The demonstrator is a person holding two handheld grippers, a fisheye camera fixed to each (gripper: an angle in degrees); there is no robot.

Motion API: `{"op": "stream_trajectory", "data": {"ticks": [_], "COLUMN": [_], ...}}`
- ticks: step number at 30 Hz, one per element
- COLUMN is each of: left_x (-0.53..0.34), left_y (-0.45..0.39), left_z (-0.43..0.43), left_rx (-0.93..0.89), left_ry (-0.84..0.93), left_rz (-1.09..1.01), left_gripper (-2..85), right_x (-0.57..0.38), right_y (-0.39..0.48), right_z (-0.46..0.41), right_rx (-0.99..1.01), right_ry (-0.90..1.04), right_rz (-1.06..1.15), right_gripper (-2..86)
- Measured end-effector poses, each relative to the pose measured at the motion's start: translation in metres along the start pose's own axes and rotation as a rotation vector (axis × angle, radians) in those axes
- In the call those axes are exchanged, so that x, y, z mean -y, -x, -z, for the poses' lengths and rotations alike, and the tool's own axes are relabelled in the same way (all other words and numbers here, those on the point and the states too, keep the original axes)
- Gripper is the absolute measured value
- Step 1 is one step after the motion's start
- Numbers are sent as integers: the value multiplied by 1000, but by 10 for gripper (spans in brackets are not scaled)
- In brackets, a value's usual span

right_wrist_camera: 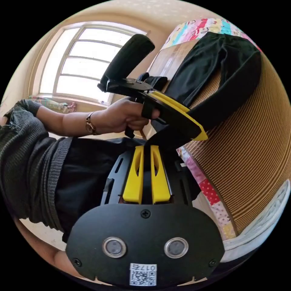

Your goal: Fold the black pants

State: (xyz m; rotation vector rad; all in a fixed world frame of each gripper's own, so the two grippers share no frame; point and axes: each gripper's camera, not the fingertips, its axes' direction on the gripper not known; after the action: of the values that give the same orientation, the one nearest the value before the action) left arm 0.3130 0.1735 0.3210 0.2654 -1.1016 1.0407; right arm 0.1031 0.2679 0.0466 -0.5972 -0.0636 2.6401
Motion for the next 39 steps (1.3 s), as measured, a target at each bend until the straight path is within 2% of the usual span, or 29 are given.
{"op": "stream_trajectory", "data": {"ticks": [1, 4, 5, 8, 10, 11, 13, 15, 18, 21, 22, 23, 25, 28, 31, 33, 36, 39], "left_x": [-7, -28, -34, -50, -55, -57, -60, -61, -66, -71, -75, -80, -93, -135, -204, -244, -298, -329], "left_y": [6, 24, 31, 48, 51, 52, 55, 57, 61, 71, 77, 85, 100, 135, 178, 204, 247, 293], "left_z": [1, 14, 20, 37, 43, 46, 49, 53, 62, 71, 76, 82, 92, 113, 145, 167, 204, 225], "left_rx": [53, -32, -69, -147, -159, -170, -195, -212, -252, -333, -374, -417, -505, -703, -788, -764, -672, -515], "left_ry": [-4, -60, -78, -141, -157, -164, -178, -188, -221, -255, -273, -297, -338, -431, -554, -618, -711, -685], "left_rz": [27, 68, 94, 169, 190, 196, 206, 211, 239, 278, 293, 312, 341, 392, 482, 535, 602, 708], "left_gripper": [36, 13, 8, 2, 1, 1, 1, 2, 3, 3, 2, 1, 0, -3, -4, -3, -3, -3], "right_x": [5, 17, 21, 59, 106, 118, 162, 192, 238, 275, 293, 303, 356, 414, 471, 509, 562, 572], "right_y": [-6, -41, -51, -114, -177, -190, -234, -259, -282, -289, -280, -272, -217, -133, -76, -58, -55, -73], "right_z": [3, 23, 29, 78, 132, 146, 196, 215, 222, 212, 207, 205, 178, 138, 115, 94, 53, 35], "right_rx": [12, 149, 139, -84, -211, -208, -147, -158, -275, -364, -442, -497, -750, -942, -819, -756, -631, -310], "right_ry": [112, 328, 349, 336, 175, 110, -177, -316, -414, -399, -366, -349, -228, -150, -184, -177, -188, -309], "right_rz": [54, 93, 75, -93, -356, -408, -520, -607, -723, -793, -779, -763, -538, -246, -112, -76, -59, -78], "right_gripper": [31, 38, 41, 60, 95, 104, 122, 130, 140, 88, 47, 43, 31, 25, 21, 21, 21, 17]}}
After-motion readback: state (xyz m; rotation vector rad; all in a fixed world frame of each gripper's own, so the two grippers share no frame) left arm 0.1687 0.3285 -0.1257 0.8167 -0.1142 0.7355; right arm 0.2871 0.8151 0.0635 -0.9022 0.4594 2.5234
